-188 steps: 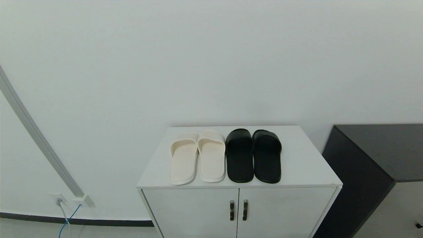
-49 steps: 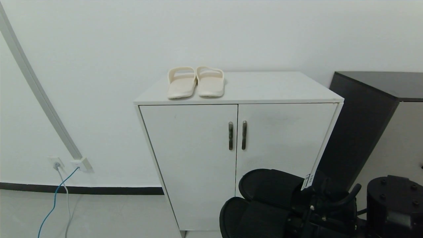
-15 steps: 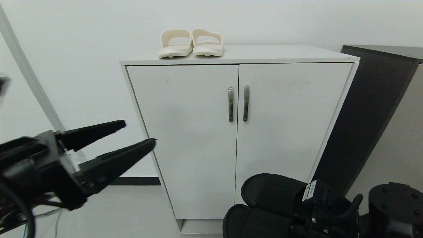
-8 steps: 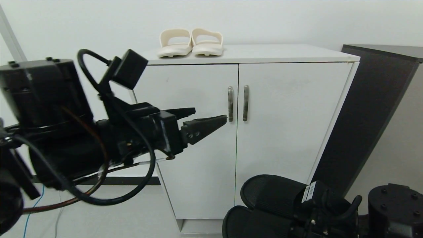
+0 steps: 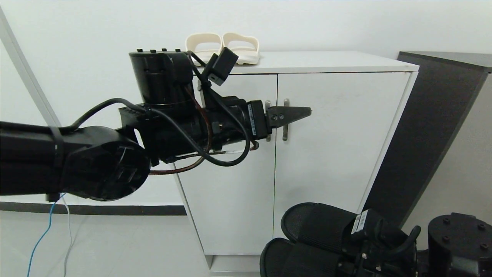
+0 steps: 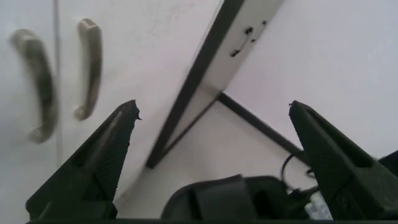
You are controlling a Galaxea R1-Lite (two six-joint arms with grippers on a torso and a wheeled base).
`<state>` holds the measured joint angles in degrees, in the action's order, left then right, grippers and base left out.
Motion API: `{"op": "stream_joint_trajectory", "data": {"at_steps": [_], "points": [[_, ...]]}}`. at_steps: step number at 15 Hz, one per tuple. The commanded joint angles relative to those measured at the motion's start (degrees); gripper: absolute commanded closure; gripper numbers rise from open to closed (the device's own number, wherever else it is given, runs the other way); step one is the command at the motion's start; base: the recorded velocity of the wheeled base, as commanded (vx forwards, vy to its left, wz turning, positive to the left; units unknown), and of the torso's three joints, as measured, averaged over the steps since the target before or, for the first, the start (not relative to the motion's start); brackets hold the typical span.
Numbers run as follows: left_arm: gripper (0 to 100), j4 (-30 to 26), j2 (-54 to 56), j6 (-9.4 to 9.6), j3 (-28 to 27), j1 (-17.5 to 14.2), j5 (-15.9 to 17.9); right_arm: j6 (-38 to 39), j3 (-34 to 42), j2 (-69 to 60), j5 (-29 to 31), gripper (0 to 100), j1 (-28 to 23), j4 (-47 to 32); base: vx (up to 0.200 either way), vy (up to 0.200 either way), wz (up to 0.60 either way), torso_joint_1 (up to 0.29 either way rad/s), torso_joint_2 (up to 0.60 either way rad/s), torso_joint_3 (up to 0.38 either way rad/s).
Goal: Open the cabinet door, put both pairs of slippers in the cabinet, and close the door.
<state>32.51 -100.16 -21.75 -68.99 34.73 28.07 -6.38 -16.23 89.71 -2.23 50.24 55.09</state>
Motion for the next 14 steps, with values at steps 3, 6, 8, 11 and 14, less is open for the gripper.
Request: {"op": "stream_joint_trajectory", "data": {"at_steps": [3, 6, 8, 11, 14], "points": [[0, -0.70, -2.32, -5.06, -3.70, -0.89, 3.04, -0.04, 0.05, 0.55, -0.14, 100, 0.04, 0.02, 0.000, 0.000, 0.00, 0.000, 0.00, 0.000], [0, -0.70, -5.05, -4.97, -7.21, -0.81, -0.39, -0.04, 0.14, 0.90, -0.14, 100, 0.04, 0.02, 0.000, 0.000, 0.00, 0.000, 0.00, 0.000], [0, -0.61, -7.16, -4.88, -9.41, -0.01, -4.70, -0.04, 0.14, 0.82, -0.14, 100, 0.04, 0.02, 0.000, 0.000, 0.00, 0.000, 0.00, 0.000], [0, -0.96, -8.65, -4.88, -11.08, -0.01, -4.96, -0.13, 0.14, 0.90, -0.14, 100, 0.04, 0.02, 0.000, 0.000, 0.00, 0.000, 0.00, 0.000], [0, -1.93, -10.14, -4.79, -12.40, 0.07, -6.19, -0.13, 0.14, 0.90, -0.14, 100, 0.04, 0.02, 0.000, 0.000, 0.00, 0.000, 0.00, 0.000]]}}
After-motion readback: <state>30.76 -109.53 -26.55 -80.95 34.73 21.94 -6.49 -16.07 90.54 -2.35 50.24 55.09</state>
